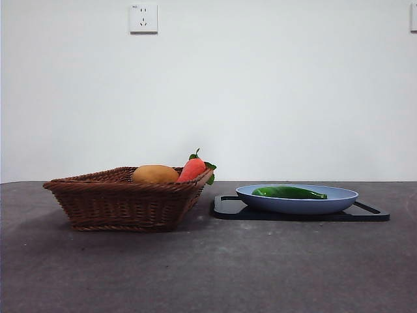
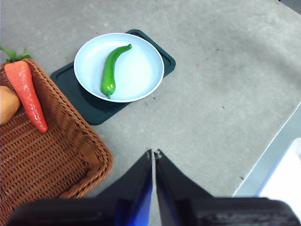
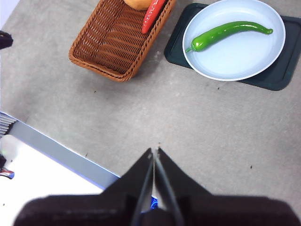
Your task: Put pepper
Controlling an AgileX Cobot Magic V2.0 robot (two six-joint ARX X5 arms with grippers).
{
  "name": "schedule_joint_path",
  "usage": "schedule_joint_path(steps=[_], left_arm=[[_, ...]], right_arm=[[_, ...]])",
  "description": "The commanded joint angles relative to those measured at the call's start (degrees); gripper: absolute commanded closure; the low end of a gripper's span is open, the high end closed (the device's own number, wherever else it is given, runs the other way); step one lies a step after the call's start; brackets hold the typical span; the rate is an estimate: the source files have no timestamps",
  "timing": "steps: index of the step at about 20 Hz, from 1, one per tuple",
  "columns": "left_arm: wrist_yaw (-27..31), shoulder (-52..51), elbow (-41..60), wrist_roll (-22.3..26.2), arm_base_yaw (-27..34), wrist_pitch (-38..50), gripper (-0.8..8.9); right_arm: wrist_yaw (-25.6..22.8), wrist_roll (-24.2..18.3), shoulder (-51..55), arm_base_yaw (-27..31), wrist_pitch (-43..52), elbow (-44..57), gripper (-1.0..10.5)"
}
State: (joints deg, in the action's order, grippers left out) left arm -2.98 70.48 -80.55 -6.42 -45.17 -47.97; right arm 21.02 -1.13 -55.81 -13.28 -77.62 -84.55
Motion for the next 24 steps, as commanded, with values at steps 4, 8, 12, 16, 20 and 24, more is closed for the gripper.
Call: schedule_joint_path(steps=[4, 8, 12, 16, 20, 24], left_arm=[[-0.1, 0.6, -1.2, 0.6, -0.5, 0.4, 8.05], [0.0, 0.6, -1.2, 0.6, -0.5, 0.4, 8.06], [-0.1, 0.6, -1.2, 0.6, -0.5, 0.4, 8.06], [0.0, 0.1, -1.2, 6.1, 1.1, 1.9, 8.06], [0.3, -3.3, -1.1, 14.0, 8.5, 13.2, 8.06], [-0.3, -11.3, 2.3, 14.2, 19.6, 24.0, 8.06]], right_arm=[[-0.2, -0.9, -0.7, -0.3, -1.0, -0.9, 9.4], [-0.2, -0.9, -0.7, -0.3, -1.0, -0.9, 9.4], [-0.2, -0.9, -0.7, -0.3, -1.0, -0.9, 9.4], [-0.2, -0.9, -0.7, -0.3, -0.9, -0.9, 9.4], [-0.2, -0.9, -0.7, -0.3, -0.9, -0.9, 9.4], [-0.2, -0.9, -0.7, -0.3, -0.9, -0.9, 9.4]])
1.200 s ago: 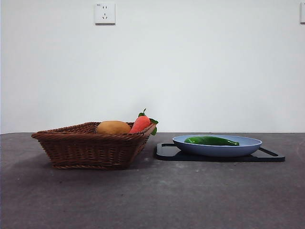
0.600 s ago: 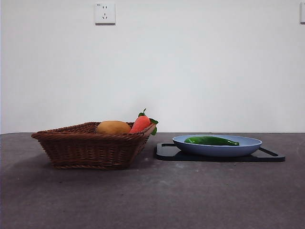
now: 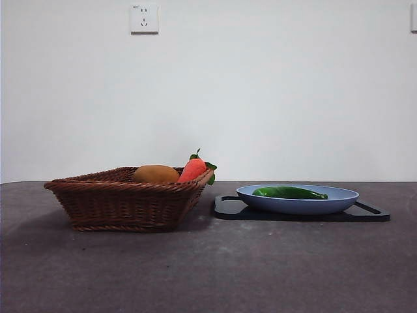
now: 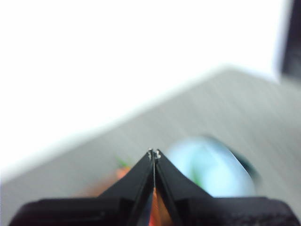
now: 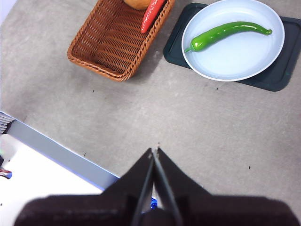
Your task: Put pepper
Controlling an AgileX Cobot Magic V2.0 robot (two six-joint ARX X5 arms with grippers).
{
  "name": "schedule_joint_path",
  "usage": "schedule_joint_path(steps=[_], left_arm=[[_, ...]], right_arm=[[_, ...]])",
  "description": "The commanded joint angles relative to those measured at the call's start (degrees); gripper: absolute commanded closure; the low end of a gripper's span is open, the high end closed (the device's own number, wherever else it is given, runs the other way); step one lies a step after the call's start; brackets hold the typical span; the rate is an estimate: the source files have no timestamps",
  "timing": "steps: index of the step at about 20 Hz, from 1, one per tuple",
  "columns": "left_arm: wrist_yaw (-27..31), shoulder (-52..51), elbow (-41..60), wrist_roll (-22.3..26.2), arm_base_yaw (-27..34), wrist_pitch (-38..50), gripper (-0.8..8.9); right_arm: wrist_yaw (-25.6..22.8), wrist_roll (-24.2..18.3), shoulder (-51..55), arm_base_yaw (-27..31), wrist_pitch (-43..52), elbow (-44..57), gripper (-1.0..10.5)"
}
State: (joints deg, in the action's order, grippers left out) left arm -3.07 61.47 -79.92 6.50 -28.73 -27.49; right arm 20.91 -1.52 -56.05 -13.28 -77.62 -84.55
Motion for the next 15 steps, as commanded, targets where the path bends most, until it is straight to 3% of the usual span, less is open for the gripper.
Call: schedule_joint_path(steps=[1, 7, 11, 15], left_arm=[[-0.2, -5.3, 4.9, 1.3, 6.6, 7.5, 8.06], [0.0, -26.7, 33.6, 1.0, 22.6, 26.4, 8.06], [0.1, -40.1, 51.2, 0.5, 27.2, 30.1, 8.06], [0.1, -49.5, 63.7, -3.2, 29.4, 30.1, 8.06]], right_arm=[[-0.1, -0.5, -0.5, -0.3, -0.9, -0.9, 9.4], [-0.1, -0.5, -0.5, -0.3, -0.9, -0.9, 9.4], [0.0, -0.5, -0.5, -0.3, -0.9, -0.9, 9.4], [-0.1, -0.5, -0.5, -0.3, -0.9, -0.9, 9.4]])
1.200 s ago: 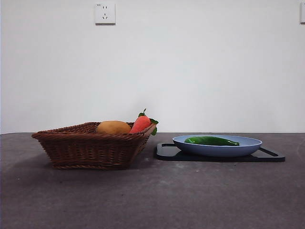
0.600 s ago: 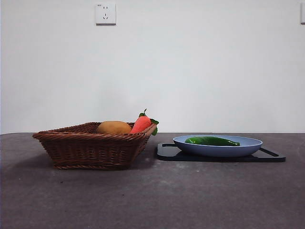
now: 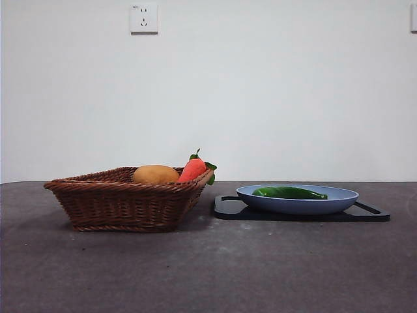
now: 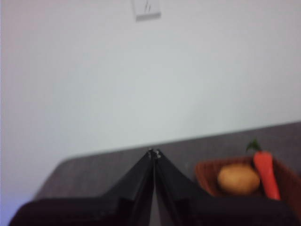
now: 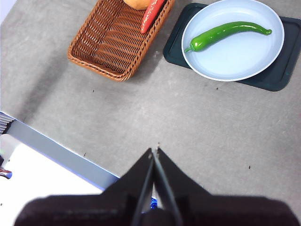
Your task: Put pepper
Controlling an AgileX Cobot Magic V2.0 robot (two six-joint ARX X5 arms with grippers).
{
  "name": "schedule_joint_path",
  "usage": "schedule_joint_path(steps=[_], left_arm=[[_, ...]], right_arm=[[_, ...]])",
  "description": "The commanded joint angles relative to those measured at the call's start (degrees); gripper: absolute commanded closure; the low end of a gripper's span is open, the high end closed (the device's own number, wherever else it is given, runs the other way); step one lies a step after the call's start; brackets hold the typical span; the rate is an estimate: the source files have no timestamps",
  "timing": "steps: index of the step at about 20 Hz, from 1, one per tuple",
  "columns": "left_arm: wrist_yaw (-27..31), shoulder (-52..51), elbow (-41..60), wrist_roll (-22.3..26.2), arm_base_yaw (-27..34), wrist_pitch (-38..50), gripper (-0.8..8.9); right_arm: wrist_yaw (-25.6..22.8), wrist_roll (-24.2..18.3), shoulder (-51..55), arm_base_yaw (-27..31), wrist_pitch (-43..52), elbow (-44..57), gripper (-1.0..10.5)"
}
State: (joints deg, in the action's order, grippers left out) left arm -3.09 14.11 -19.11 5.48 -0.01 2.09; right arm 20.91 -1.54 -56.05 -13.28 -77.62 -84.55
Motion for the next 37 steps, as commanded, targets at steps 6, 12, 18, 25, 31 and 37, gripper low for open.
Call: schedule_joint_path(steps=[6, 12, 18, 25, 31, 37], left_arm=[[0.1, -10.0, 14.6, -6.6, 2.0, 0.4, 8.05], [0.0, -12.1, 18.1, -8.5, 2.0, -3.0, 8.06], [-0.1, -14.2, 18.4, -9.2, 2.0, -12.0, 8.06], [0.0, -14.0, 18.7, -12.4, 2.0, -11.1, 8.05], [-0.1, -14.0, 18.7, -12.4, 2.0, -10.7, 8.06], [-0.1, -14.0, 18.7, -12.4, 2.0, -10.7, 8.06]], right_arm=[[-0.1, -0.5, -0.5, -0.3, -0.9, -0.9, 9.4], [-0.1, -0.5, -0.5, -0.3, -0.9, -0.9, 9.4], [-0.1, -0.5, -0.5, -0.3, -0.9, -0.9, 9.4], [-0.1, -0.5, -0.5, -0.3, -0.9, -0.9, 9.4], [-0.1, -0.5, -0.5, -0.3, -0.9, -0.9, 9.4], [-0.1, -0.5, -0.5, -0.3, -0.9, -0.9, 9.4]])
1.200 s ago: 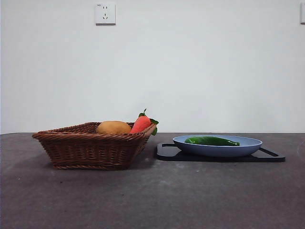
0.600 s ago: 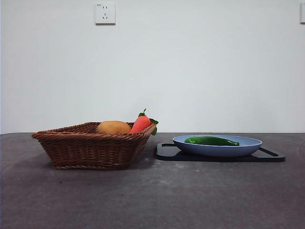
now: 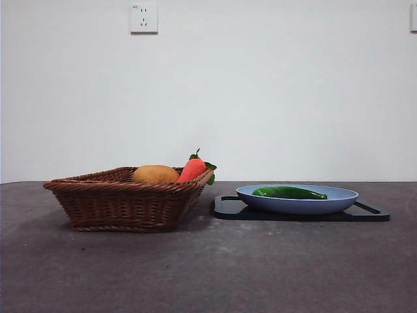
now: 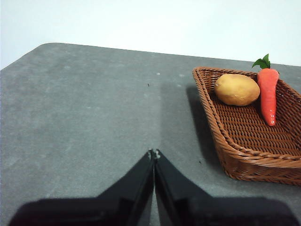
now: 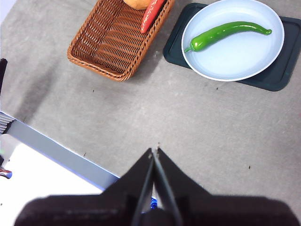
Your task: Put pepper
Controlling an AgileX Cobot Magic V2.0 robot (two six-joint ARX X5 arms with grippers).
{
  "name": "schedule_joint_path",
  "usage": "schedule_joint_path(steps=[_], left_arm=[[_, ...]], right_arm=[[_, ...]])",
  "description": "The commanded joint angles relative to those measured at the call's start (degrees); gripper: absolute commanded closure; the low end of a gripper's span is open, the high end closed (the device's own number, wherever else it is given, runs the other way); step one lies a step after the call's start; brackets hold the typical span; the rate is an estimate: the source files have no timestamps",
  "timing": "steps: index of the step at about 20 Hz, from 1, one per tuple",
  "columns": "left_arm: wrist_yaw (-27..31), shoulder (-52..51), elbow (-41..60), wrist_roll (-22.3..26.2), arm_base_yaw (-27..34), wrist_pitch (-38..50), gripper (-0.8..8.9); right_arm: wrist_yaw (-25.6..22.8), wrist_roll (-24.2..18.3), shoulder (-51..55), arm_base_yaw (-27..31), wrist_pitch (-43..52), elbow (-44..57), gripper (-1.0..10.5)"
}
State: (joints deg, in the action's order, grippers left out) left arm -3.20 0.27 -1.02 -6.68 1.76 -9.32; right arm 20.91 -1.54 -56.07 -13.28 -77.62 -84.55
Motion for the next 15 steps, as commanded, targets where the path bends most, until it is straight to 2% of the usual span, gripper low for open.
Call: schedule_joint_path(steps=[1, 4, 5, 7, 9, 13, 15], left_arm=[[0.0, -0.2, 0.6, -0.2, 0.2, 0.7, 8.06], [0.0, -0.2, 0.6, -0.2, 0.2, 0.7, 8.05], [0.0, -0.2, 0.6, -0.2, 0.2, 0.7, 8.06], [0.0, -0.2, 0.6, -0.2, 0.2, 0.7, 8.06], [0.0, -0.2, 0.6, -0.2, 0.2, 0.7, 8.06], [0.0, -0.2, 0.6, -0.2, 0.2, 0.7, 8.05], [0.0, -0.2, 0.6, -0.2, 0.2, 0.7, 8.05]], right_arm=[[-0.1, -0.6, -0.4, -0.3, -0.9, -0.9, 9.4], [-0.3, -4.7, 1.1, 1.2, 1.7, -0.9, 9.4], [-0.2, -4.9, 3.0, 2.6, 5.6, -0.4, 9.4], [0.2, -2.3, 7.8, 4.6, 16.0, 2.8, 9.4], [0.1, 0.0, 14.5, 6.3, 27.6, 10.4, 9.4], [-1.0, 0.2, 27.8, 8.5, 48.4, 31.7, 9.4], [-5.8, 0.8, 33.7, 8.6, 56.8, 42.3, 9.4]])
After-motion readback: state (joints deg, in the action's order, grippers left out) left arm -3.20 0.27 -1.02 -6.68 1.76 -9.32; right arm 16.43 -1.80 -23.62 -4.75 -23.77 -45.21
